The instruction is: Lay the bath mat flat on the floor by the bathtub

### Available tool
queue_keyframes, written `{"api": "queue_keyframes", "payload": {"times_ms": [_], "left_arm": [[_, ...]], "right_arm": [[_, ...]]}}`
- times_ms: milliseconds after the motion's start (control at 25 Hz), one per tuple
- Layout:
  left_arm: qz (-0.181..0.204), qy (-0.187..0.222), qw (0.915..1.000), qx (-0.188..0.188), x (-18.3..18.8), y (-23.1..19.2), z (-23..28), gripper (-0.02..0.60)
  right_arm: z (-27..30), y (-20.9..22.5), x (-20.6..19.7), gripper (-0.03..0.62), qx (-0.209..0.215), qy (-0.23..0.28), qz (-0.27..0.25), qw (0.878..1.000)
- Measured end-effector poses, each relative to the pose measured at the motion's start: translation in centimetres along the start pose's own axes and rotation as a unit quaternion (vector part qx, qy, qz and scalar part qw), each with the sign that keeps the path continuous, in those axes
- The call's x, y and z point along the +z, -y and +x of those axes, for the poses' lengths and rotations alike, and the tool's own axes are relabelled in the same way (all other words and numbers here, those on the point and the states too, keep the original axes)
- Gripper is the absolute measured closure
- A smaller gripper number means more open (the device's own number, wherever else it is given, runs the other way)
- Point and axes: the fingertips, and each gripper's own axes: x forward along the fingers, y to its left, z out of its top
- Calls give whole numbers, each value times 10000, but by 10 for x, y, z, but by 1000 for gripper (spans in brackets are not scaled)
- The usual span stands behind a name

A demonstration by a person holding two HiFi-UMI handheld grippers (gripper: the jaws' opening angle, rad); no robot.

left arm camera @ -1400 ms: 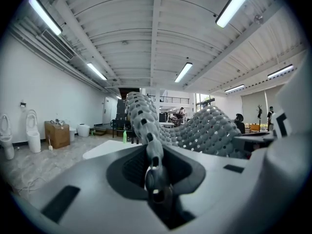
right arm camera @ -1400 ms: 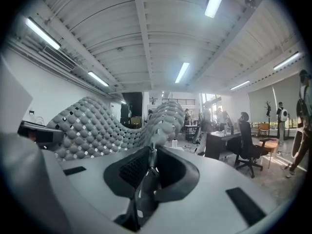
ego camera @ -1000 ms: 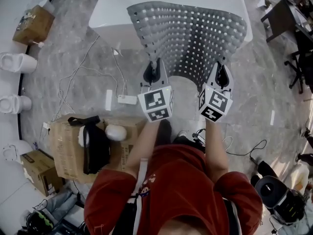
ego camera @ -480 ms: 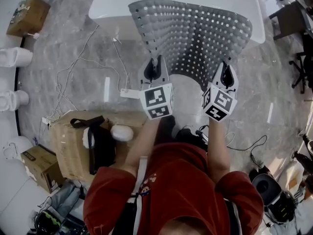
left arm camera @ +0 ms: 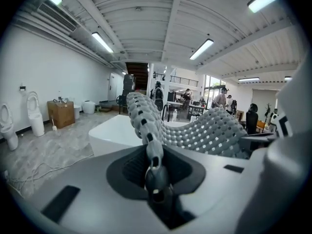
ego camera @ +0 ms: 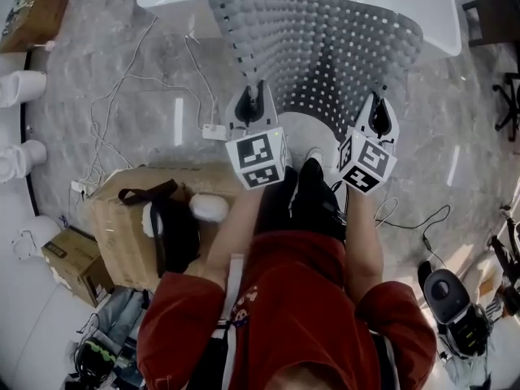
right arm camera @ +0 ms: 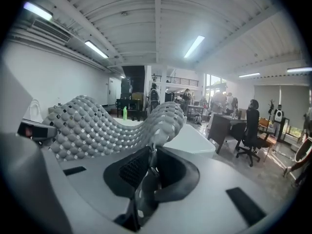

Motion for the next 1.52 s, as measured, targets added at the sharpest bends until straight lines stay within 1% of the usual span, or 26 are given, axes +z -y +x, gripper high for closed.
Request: {"api": "queue_keyframes", "payload": {"times_ms": [80, 280, 520, 640, 840, 1000, 1160, 1320, 1520], "left_arm": [[10, -131, 9999, 38, -17, -4, 6, 506], [57, -474, 9988, 139, -72, -16, 36, 508], [42, -791, 9967, 151, -129, -12, 75, 506], [74, -1011, 9947, 167, -164, -10, 94, 506], [48, -1343, 9908, 188, -224, -9, 132, 506], [73, -1543, 9877, 226, -273, -16, 164, 506], [96, -1725, 9847, 246, -317, -22, 193, 506], [145, -1816, 9828, 292, -358, -30, 224, 506], [184, -1923, 9804, 398, -411, -40, 261, 506]], "right_arm": [[6, -2, -17, 540, 7, -136, -1, 9999], [35, -3, -78, 540, -16, -467, -4, 9989], [76, 6, -143, 540, 70, -838, -32, 9965], [96, 11, -180, 540, 95, -1085, -50, 9940], [132, 16, -238, 540, 169, -1379, -251, 9900], [164, 13, -285, 540, 242, -1563, -381, 9867], [192, 11, -330, 540, 315, -1785, -382, 9827], [222, 9, -373, 540, 385, -1890, -470, 9801], [263, 11, -431, 540, 360, -2042, -533, 9768]]}}
